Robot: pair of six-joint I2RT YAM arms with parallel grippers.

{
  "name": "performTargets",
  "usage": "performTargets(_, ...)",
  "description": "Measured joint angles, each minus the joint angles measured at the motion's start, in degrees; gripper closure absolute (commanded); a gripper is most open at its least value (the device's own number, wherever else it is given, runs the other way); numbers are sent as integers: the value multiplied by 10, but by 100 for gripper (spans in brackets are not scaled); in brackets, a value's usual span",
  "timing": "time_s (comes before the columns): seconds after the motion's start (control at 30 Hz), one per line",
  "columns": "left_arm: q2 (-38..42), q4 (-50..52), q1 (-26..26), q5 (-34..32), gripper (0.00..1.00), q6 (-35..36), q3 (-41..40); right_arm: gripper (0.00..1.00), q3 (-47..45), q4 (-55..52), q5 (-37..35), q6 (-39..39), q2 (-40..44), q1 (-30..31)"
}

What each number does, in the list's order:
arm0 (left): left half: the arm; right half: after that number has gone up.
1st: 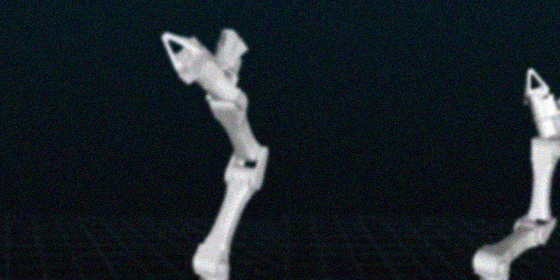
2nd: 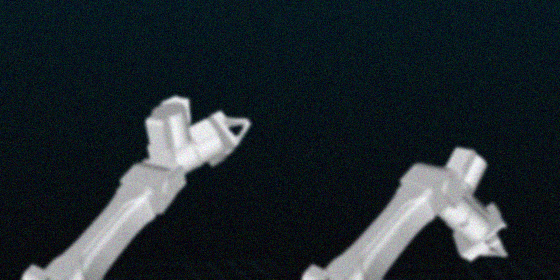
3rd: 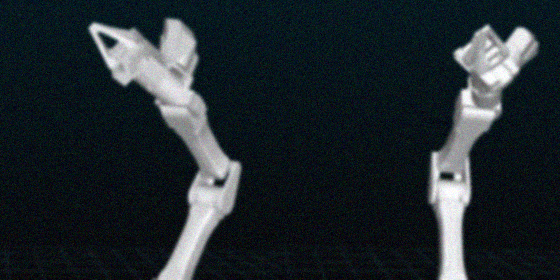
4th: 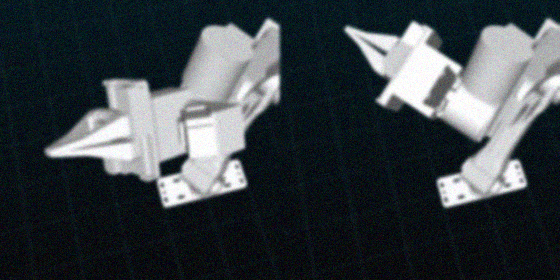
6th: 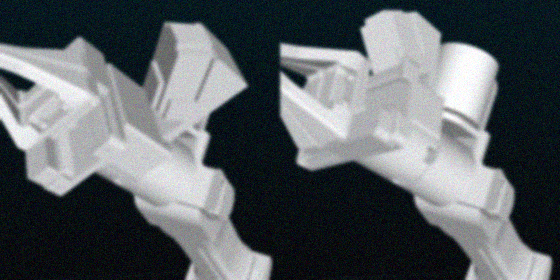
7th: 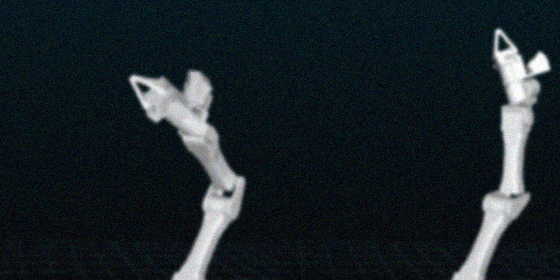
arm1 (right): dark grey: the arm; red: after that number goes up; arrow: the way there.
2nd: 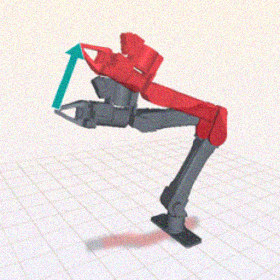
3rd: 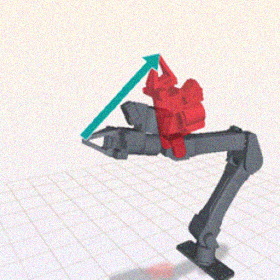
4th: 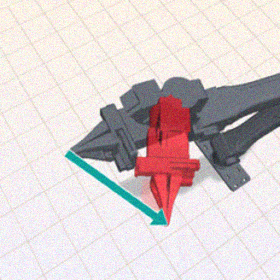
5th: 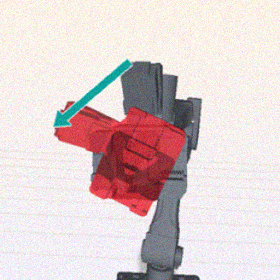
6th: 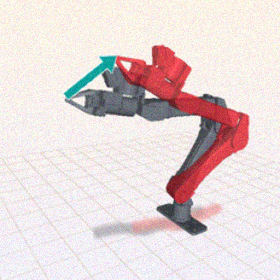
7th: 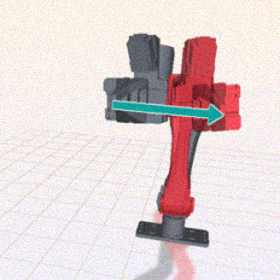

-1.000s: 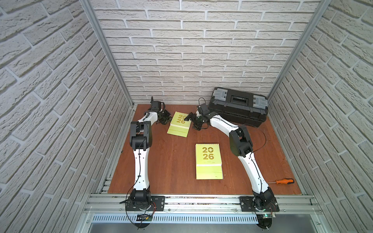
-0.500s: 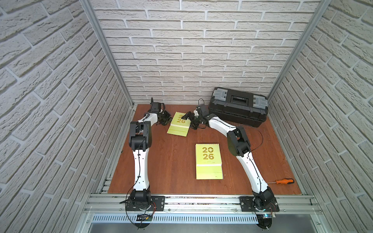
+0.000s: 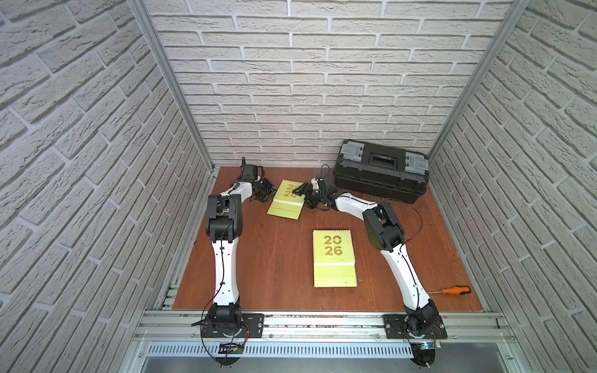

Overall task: Stack the calendars
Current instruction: Pick up the calendar at the center of the board.

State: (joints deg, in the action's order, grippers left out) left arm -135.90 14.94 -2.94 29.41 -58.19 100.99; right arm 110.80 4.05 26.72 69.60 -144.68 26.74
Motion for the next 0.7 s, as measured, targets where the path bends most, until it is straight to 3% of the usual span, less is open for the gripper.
performTargets(0.7, 66, -42, -3, 3, 94, -15, -116, 56, -17, 67, -62, 29, 3, -3)
